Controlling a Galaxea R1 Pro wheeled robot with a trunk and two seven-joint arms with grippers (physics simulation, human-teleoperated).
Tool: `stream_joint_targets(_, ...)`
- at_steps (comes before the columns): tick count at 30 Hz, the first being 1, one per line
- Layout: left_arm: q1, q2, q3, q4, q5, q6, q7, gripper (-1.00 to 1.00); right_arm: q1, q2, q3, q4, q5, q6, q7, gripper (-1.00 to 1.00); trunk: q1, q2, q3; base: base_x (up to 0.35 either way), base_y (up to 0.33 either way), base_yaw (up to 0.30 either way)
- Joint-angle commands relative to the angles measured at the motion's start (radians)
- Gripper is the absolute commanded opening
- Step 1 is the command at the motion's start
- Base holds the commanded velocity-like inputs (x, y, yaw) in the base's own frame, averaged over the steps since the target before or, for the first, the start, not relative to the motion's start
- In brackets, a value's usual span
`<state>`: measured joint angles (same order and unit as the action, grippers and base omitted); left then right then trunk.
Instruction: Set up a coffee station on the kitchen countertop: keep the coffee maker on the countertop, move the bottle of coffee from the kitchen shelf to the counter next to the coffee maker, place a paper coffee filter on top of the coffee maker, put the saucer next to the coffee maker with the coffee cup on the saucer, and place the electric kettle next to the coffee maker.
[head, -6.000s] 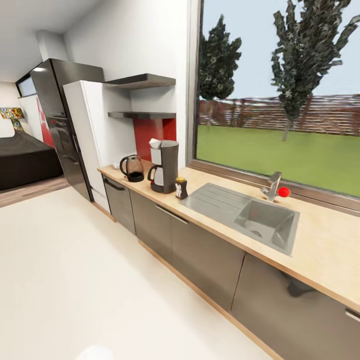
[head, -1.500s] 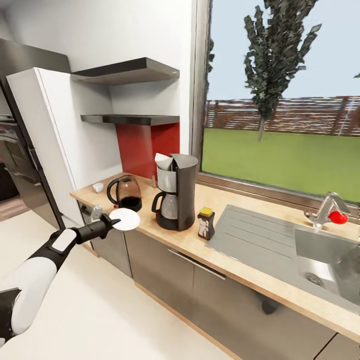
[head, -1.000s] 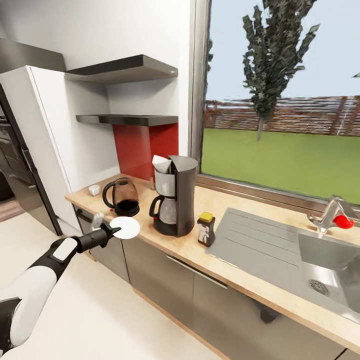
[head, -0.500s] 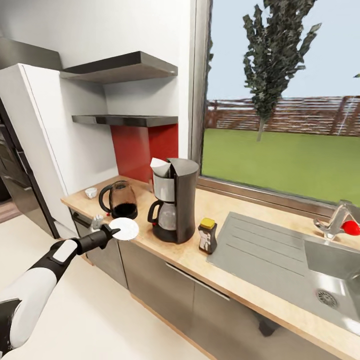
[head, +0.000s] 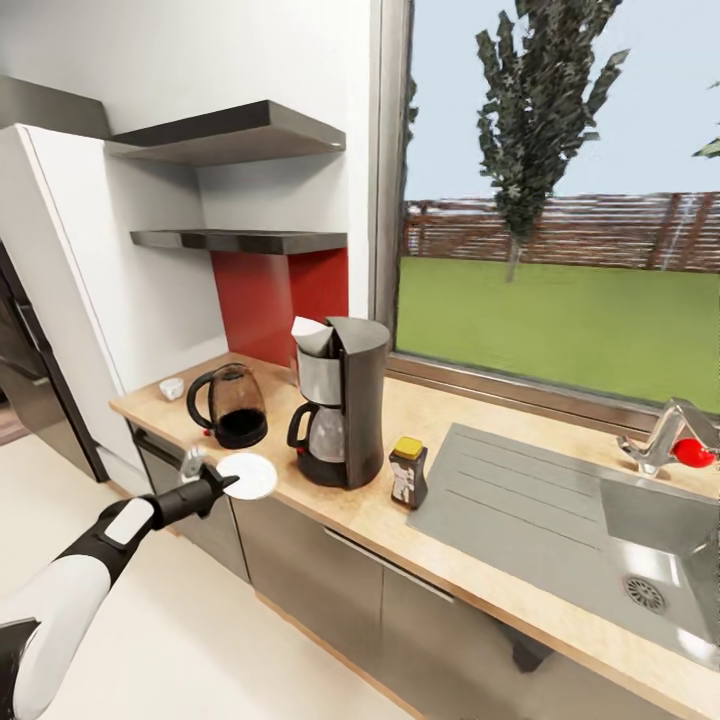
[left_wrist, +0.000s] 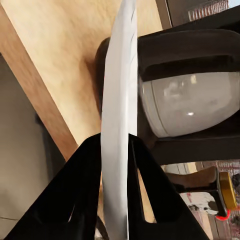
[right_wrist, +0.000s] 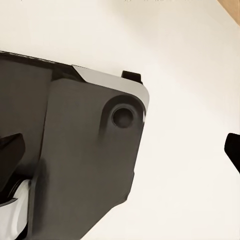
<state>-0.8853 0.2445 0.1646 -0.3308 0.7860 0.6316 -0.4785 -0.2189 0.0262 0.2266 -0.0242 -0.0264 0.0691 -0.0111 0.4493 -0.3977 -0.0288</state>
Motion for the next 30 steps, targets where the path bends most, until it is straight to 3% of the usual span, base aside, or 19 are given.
stream_joint_targets(1,0.002,0.0,0.006,0.0,0.001,0.006,0.0,-1.0,0.0,0.0,0.007,-0.002,-0.003,0.006,-0.001,1.0,0.001,-0.002,-0.002,0.056,0.0,-0.023)
stream_joint_targets(9,0.012,0.0,0.007,0.0,0.001,0.005,0.0,-1.0,0.0,0.0,0.007,-0.002,-0.003,0.006,-0.001,1.0,0.001,-0.002,-0.002,0.119,0.0,-0.005)
stream_joint_targets(15,0.012,-0.001,0.006,0.001,-0.001,-0.049,0.001,-1.0,0.0,0.0,0.007,-0.002,-0.003,0.006,-0.002,1.0,0.001,-0.002,-0.002,0.143,0.0,0.0)
stream_joint_targets(30,0.012,-0.001,0.005,0.002,-0.009,-0.052,0.003,-1.0,0.004,0.0,0.007,-0.002,-0.003,0.006,-0.002,1.0,0.001,-0.002,-0.002,0.106,0.0,0.0)
